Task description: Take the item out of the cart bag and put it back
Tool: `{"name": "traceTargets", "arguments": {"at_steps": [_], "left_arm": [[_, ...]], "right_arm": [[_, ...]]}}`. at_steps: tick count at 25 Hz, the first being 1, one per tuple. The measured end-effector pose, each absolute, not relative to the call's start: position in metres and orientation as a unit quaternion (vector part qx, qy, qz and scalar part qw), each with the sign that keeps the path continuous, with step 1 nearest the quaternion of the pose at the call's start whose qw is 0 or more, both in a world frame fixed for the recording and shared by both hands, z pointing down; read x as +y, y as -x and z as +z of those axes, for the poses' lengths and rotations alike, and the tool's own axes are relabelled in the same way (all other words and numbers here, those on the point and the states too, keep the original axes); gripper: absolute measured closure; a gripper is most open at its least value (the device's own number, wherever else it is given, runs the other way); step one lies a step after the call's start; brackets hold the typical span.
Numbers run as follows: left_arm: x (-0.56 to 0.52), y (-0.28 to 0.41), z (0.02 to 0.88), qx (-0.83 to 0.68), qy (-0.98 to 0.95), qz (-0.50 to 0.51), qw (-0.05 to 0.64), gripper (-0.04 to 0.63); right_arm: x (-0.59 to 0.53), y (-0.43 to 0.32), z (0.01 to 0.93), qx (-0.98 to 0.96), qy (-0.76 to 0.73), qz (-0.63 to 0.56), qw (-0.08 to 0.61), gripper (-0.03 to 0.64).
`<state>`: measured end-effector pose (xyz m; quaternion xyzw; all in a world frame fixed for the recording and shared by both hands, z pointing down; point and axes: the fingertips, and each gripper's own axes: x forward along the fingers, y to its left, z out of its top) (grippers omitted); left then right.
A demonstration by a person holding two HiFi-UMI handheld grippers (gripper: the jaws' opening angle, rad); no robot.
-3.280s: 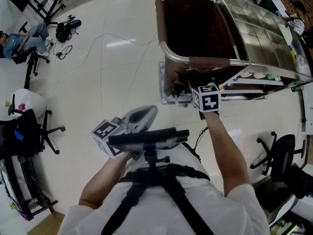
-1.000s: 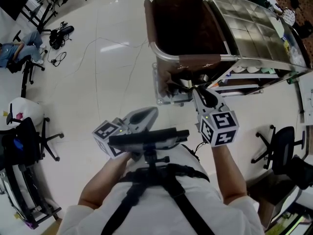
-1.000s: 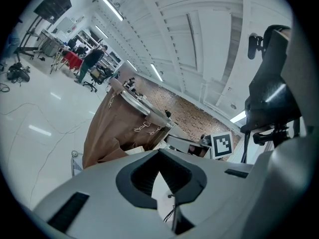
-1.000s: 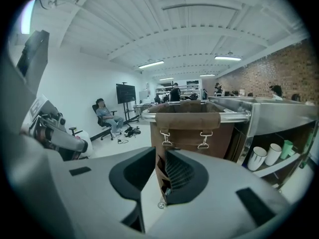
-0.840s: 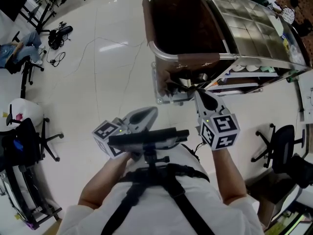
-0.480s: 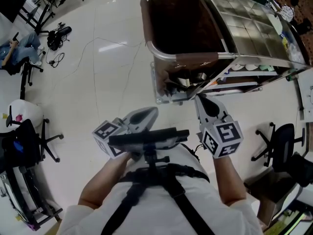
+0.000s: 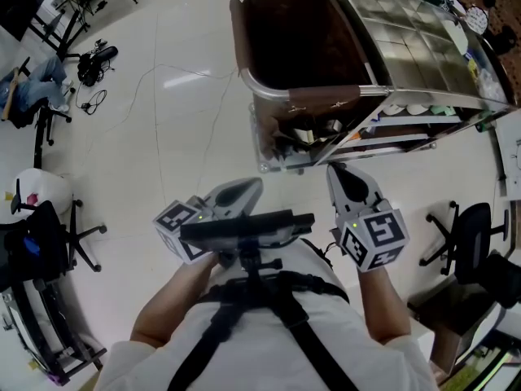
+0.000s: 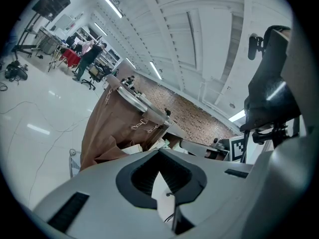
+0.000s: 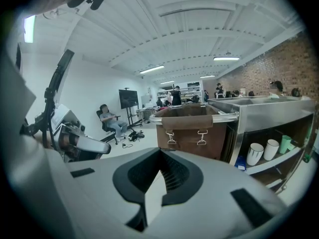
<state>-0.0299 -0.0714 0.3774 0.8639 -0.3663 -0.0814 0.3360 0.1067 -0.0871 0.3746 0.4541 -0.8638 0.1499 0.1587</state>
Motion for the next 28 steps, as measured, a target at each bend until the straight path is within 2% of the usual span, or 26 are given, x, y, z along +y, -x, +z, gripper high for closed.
{"name": "traceTargets", "arguments": {"at_steps": [28], "left_arm": [[-0.067, 0.037, 0.373, -0.383, -0.861, -0.082, 0.324, 0.591]], "right_arm": [[-0.084, -0.104, 0.377, -0.869, -0.444, 0.158, 0.153, 0.617]]}}
